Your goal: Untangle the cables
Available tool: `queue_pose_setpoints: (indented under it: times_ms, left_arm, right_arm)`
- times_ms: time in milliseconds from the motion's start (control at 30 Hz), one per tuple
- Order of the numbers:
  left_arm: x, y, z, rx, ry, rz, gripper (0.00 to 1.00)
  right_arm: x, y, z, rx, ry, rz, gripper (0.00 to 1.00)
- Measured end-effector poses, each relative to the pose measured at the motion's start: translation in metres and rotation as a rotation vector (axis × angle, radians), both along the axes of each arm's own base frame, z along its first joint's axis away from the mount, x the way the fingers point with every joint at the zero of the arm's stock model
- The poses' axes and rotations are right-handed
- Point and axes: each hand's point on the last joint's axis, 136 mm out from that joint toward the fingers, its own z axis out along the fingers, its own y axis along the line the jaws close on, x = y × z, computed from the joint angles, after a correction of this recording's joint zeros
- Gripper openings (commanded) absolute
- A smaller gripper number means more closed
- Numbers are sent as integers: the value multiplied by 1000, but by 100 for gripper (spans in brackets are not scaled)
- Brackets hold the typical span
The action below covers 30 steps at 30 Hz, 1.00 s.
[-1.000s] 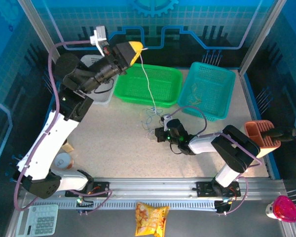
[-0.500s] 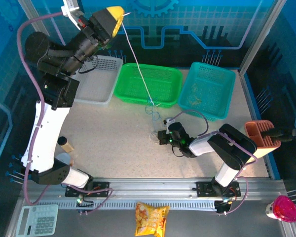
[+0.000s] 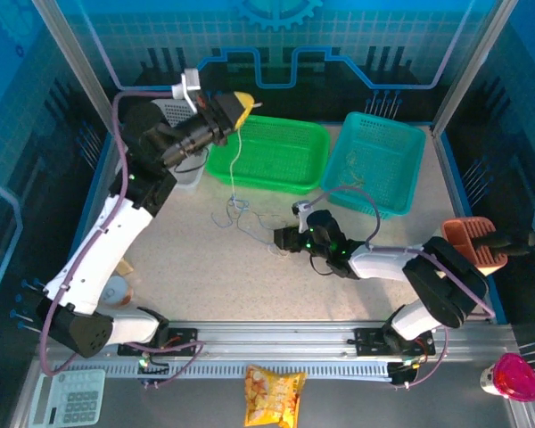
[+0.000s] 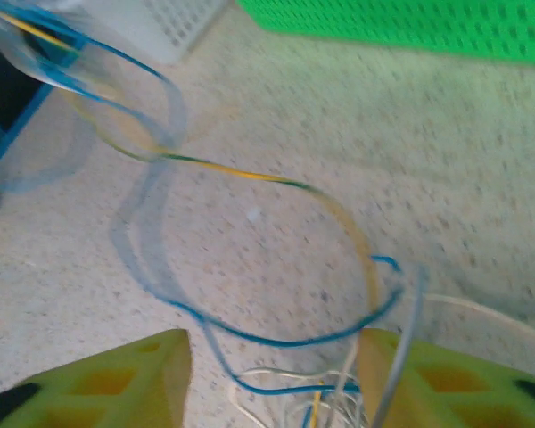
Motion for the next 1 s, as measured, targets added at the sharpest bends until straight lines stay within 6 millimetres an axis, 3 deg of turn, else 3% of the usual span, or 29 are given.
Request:
queue_pose_setpoints:
  times_ms: [200,300,400,533,800,1000]
  left_arm:
    - [0,-2,-65,57,108,-12,0]
    - [-9,1,-90,90,127,-9,0]
    - [-19,7,-116,129,149,8,0]
    - [-28,18,-163,188,207,51,0]
    - [-40,40,-279,330,412,138,0]
    - [-38,43,-309,399,450,143,10]
  right_arm:
    - [0,-1,53,34,-72,20,60]
    - [2,-8,69,26,-77,-1,59]
    - [5,-19,72,-6,-56,-44,59]
    - [4,-39,56,-78,13,-118,59]
    - [2,-99,12,-234,186,-362,62]
    - [6,-128,-29,-326,309,-499,63]
